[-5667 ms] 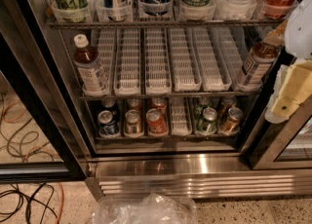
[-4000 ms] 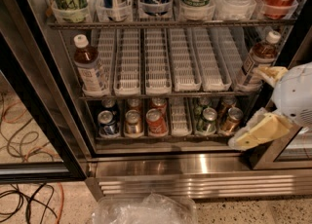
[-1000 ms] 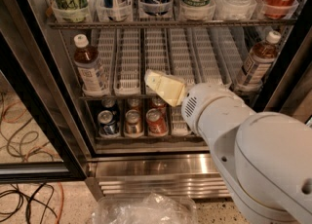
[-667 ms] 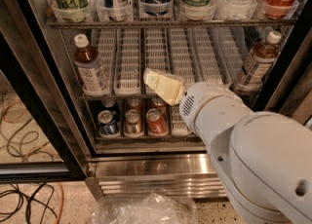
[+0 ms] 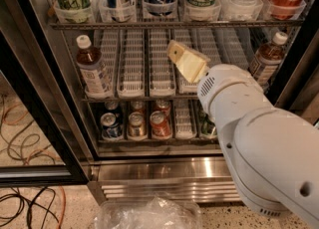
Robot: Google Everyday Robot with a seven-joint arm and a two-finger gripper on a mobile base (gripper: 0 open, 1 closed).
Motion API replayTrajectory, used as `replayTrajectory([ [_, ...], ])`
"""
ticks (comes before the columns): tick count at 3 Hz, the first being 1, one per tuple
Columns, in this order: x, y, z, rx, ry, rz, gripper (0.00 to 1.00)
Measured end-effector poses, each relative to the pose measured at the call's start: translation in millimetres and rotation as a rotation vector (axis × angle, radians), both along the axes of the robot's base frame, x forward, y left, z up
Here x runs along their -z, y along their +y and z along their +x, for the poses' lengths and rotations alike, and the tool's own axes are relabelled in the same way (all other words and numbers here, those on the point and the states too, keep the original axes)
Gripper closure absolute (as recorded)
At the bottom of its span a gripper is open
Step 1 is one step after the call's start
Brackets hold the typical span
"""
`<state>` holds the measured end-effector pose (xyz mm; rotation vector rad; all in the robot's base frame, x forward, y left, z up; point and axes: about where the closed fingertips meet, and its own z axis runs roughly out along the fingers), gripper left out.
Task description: Pick coke can from top shelf of fridge
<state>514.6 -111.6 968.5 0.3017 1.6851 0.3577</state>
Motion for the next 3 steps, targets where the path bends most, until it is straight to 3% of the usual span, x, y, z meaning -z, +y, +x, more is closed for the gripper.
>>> replayTrajectory([
  [1, 2.7, -25.8, -0.4, 0.060, -0.077, 0.014, 0.00],
  [2, -5.7, -26.1, 0.4, 0.051, -0.123, -0.036, 0.00],
  [3, -5.7, -26.1, 0.4, 0.051, -0.123, -0.036, 0.00],
])
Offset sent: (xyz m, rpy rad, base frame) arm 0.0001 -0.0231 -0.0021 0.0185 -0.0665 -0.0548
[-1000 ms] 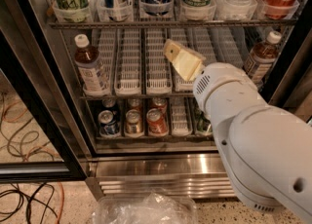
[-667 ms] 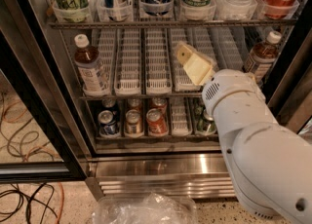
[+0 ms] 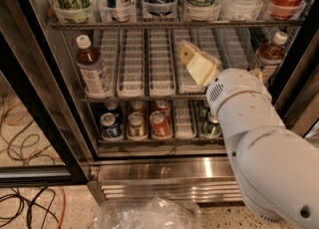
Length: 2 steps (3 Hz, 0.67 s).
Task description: Pick coke can from top shelf of fridge
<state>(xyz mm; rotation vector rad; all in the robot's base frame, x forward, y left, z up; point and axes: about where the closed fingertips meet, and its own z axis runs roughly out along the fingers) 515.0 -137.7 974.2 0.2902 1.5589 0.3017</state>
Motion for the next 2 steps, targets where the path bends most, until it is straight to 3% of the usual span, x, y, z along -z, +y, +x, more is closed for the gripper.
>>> replayTrajectory([
  [1, -3.1, -6.2, 2.6, 0.037, -0.046, -0.026, 0.00],
  [2, -0.6, -23.9, 7.5, 0.111, -0.136, -0.084, 0.00],
])
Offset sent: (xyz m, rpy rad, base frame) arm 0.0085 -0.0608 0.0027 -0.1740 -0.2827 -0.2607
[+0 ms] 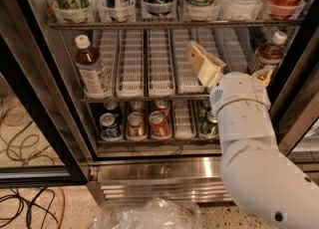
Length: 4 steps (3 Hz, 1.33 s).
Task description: Pick coke can from top shelf of fridge
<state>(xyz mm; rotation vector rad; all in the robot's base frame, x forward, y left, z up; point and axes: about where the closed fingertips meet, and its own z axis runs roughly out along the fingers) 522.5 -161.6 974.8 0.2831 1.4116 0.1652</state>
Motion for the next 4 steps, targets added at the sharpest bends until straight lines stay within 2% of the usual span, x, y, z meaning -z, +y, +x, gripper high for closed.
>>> replayTrajectory([
  [1, 2.7, -29.0, 2.3, 0.087, -0.081, -0.008, 0.00],
  [2, -2.3, -48.0, 2.8, 0.184, -0.160, -0.016, 0.00],
  [3, -23.5, -51.7, -7.7, 0.254, -0.241, -0.162, 0.00],
  [4, -25.9, -51.8, -8.1, 0.256, -0.247, -0.166, 0.00],
])
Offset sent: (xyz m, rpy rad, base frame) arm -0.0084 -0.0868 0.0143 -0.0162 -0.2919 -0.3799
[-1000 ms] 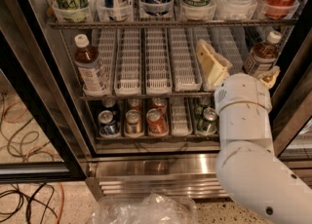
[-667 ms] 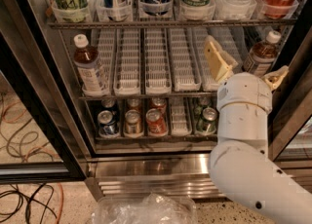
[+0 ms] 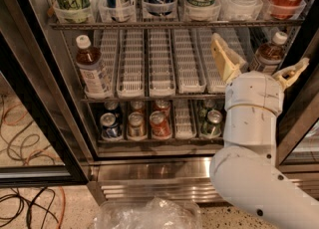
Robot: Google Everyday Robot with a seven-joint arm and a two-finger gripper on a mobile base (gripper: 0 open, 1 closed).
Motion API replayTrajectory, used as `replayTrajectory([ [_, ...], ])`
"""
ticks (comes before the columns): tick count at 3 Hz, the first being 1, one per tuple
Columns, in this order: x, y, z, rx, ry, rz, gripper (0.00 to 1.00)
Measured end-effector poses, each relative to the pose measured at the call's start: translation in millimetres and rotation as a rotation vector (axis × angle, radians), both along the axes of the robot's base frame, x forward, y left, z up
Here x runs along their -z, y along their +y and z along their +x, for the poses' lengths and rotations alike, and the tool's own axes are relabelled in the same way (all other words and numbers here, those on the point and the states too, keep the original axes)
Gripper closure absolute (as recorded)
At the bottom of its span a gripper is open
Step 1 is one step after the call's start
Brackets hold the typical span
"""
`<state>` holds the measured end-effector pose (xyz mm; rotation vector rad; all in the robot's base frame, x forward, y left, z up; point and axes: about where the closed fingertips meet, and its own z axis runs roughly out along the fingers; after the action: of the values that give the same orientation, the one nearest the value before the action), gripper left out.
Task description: Pick coke can from top shelf of fridge
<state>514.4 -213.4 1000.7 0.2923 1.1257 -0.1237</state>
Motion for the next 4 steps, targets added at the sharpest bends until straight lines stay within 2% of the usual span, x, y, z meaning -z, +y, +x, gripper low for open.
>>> replayTrajectory([
  [1, -4.5, -2.6, 0.5, 0.003, -0.001, 0.040, 0.00],
  [2, -12.7, -16.6, 9.7, 0.047, -0.015, 0.088, 0.00],
  [3, -11.5, -31.7, 20.2, 0.118, -0.043, 0.030, 0.00],
  [4, -16.4, -30.1, 19.3, 0.119, -0.062, 0.006, 0.00],
])
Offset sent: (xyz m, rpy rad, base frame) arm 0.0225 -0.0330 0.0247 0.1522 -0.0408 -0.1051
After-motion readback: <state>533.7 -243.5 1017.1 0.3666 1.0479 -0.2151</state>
